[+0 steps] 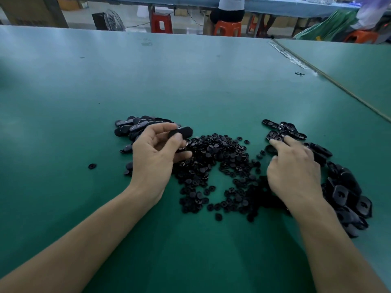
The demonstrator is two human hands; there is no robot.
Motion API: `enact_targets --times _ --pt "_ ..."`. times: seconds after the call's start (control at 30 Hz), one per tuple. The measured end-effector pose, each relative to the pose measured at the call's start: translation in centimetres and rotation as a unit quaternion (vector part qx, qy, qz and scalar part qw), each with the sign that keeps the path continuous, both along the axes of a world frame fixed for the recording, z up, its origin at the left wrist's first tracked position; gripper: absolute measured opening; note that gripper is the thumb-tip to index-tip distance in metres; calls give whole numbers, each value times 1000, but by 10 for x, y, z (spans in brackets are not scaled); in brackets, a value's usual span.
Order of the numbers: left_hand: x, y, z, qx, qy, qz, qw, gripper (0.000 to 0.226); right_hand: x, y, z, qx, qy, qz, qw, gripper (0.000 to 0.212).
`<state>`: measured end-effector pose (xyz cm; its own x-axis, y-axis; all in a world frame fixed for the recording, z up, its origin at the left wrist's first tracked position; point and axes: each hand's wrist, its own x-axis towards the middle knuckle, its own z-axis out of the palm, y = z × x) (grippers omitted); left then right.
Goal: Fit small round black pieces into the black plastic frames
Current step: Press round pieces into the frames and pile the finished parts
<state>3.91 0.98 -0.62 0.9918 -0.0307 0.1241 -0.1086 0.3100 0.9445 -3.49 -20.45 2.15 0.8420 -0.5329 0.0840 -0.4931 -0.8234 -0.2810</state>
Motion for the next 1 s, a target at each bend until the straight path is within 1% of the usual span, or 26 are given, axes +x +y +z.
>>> enact_targets --times 0.07,0.17,0.27,0.3,0.4,0.47,0.53,0.57,0.63,0.67,0.7,0.77,0.83,0.9,0.93,1.0 --pt "3 1 1 -33 22 25 999 19 -1 -2 -1 12 17 -16 1000 50" --pt "6 1 2 -55 50 50 996 35 -1 -4 -3 -24 -13 -33 999 41" --pt "5 1 1 -4 57 57 997 63 -1 -3 -4 -45 -38 -49 997 30" --pt "5 2 1 15 57 59 997 69 -1 -4 -4 -43 -47 -50 997 28" --pt "1 4 -1 57 32 56 996 78 -2 -7 -7 -27 -91 -47 994 26" --pt "-2 3 -1 85 -6 47 995 75 -3 -10 -7 -16 -154 -46 987 25" --pt "-6 3 0 105 -45 32 993 60 -2 -8 -6 12 -225 -12 974 24" --pt "-7 3 1 109 -56 20 992 49 -1 -4 -4 42 -254 23 966 23" --pt "-9 3 3 119 -76 -15 990 28 0 10 -1 137 -289 104 942 21" --pt "-11 2 4 126 -87 -36 988 23 1 16 -1 191 -293 139 926 20" --pt "-13 2 5 133 -95 -55 985 22 1 22 -1 243 -288 167 911 20" --pt "-17 0 6 149 -103 -89 979 26 0 32 -3 331 -265 208 881 20" --pt "-21 -2 6 178 -108 -112 972 29 0 39 -5 395 -246 238 852 17" --pt "-21 -2 4 207 -117 -120 964 22 0 44 -7 436 -242 252 829 18" --pt "-20 -2 4 209 -119 -123 963 17 -1 45 -7 446 -242 255 823 20" --pt "-19 -2 4 192 -113 -126 967 15 0 47 -9 447 -239 253 824 22"
